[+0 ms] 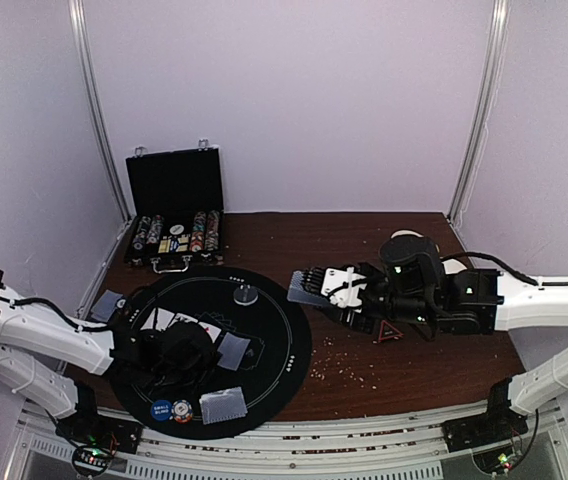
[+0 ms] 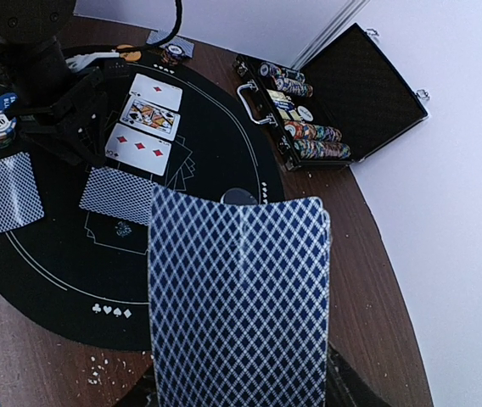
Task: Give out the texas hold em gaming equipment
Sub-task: Place the poker card in the community card area, then adjust the poker card in the community card area.
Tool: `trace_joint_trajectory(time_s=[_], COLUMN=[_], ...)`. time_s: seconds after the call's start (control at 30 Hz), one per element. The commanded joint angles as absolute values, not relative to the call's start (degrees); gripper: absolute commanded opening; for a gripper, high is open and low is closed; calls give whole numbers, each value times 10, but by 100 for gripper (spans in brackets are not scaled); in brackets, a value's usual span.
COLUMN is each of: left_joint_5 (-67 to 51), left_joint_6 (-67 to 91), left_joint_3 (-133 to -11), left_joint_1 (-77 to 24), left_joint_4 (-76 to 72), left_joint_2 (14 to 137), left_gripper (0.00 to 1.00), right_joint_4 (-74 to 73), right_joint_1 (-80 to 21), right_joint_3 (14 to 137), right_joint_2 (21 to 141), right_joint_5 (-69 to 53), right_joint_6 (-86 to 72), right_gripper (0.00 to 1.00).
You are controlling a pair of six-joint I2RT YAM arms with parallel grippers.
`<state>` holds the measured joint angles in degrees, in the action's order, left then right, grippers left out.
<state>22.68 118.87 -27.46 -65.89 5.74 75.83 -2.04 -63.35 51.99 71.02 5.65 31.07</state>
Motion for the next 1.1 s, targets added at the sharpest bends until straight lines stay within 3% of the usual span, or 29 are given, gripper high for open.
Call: trace_joint_trajectory(time_s=[0.0, 0.1, 0.27, 0.37, 0.47, 0.67, 0.8, 1.07], left_joint_5=[234, 301, 369, 227, 75, -69, -120, -88], left_joint_6=[1199, 1157, 897, 650, 514, 309, 244, 217], left_joint_3=[-292, -311, -336, -332, -337, -421, -492, -533], left_joint_1=[-663, -663, -632, -546, -471, -459, -459, -444], left_joint_4=[149, 204, 209, 149, 131, 193, 258, 267], left_joint_2=[712, 663, 607, 579, 567, 661, 792, 879], left_gripper=[44, 44, 44, 48, 51, 69, 66, 56], right_joint_4=[-15, -15, -13, -12, -11, -10, -15, -21], right_joint_1=[-638, -640, -641, -641, -642, -643, -644, -647], right_joint_3=[520, 521, 522, 524, 525, 528, 533, 523], right_joint_2=[697, 700, 708, 713, 717, 721, 724, 710], right_joint_5=[69, 69, 69, 69, 69, 67, 69, 84], right_joint_6=[304, 302, 302, 303, 305, 306, 303, 300], right_gripper=[47, 48, 48, 48, 47, 48, 48, 48])
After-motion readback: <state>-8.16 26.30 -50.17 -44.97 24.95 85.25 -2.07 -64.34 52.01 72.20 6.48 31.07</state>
